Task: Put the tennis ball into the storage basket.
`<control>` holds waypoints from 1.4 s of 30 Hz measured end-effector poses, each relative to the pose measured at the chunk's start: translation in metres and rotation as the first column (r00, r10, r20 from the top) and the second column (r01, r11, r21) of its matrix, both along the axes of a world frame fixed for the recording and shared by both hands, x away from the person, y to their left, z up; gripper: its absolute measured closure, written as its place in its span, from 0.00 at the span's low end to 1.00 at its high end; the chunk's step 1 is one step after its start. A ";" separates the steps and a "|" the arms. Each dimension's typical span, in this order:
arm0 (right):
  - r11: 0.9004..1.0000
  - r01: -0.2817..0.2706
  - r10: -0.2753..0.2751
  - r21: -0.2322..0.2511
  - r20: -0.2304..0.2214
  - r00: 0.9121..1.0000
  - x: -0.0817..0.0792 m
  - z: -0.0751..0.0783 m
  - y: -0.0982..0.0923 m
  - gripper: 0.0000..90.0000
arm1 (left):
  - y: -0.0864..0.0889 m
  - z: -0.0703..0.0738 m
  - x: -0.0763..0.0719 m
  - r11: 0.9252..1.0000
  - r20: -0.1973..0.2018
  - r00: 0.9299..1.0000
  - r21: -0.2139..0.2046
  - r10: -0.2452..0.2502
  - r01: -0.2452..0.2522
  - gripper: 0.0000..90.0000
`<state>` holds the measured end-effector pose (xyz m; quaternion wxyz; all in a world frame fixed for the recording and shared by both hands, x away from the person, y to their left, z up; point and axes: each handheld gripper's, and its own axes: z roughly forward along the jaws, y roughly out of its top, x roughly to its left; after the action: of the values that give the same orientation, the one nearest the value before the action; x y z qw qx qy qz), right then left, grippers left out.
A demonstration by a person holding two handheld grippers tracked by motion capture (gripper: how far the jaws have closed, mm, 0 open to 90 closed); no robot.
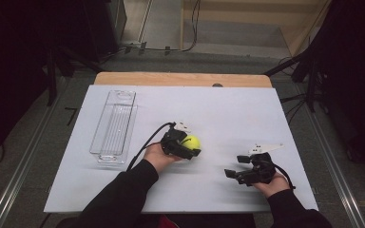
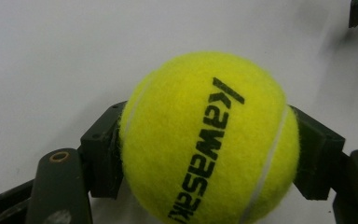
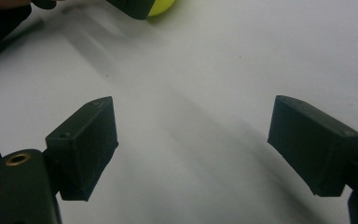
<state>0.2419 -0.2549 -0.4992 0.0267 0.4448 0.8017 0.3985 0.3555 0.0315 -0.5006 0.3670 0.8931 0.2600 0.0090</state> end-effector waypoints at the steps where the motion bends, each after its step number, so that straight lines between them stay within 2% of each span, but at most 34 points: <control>1: 1.000 -0.002 0.002 0.000 0.000 1.000 0.000 0.000 0.000 0.15 | 0.000 0.000 0.000 1.000 0.000 1.000 0.000 0.000 0.000 0.30; 9: 1.000 -0.003 0.003 -0.001 0.000 1.000 0.000 0.000 0.000 0.15 | 0.001 0.002 0.001 1.000 -0.012 1.000 -0.003 0.009 -0.009 0.30; 19: 1.000 -0.004 0.004 -0.002 0.001 1.000 0.000 0.000 0.000 0.15 | 0.002 0.016 -0.002 1.000 -0.008 1.000 -0.024 0.005 -0.005 0.30; 23: 1.000 -0.004 0.004 -0.003 0.000 1.000 0.000 0.000 0.000 0.15 | 0.001 0.025 -0.004 1.000 -0.002 1.000 -0.024 -0.019 0.019 0.30; 26: 1.000 -0.005 0.005 -0.003 0.001 1.000 0.000 0.000 0.000 0.15 | 0.001 0.028 -0.005 0.999 -0.007 1.000 -0.030 -0.017 0.016 0.30; 31: 1.000 -0.005 0.005 -0.004 0.001 1.000 -0.001 0.000 0.000 0.15 | 0.000 0.037 -0.006 1.000 -0.016 1.000 -0.005 -0.026 0.026 0.30; 42: 1.000 -0.013 0.013 -0.011 0.006 1.000 -0.001 -0.001 0.001 0.15 | 0.005 0.057 -0.007 0.999 -0.015 1.000 -0.019 -0.028 0.027 0.30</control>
<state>0.2408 -0.2544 -0.4999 0.0291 0.4383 0.8066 0.3956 0.3485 0.0366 -0.4437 0.3736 0.8931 0.2505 -0.0051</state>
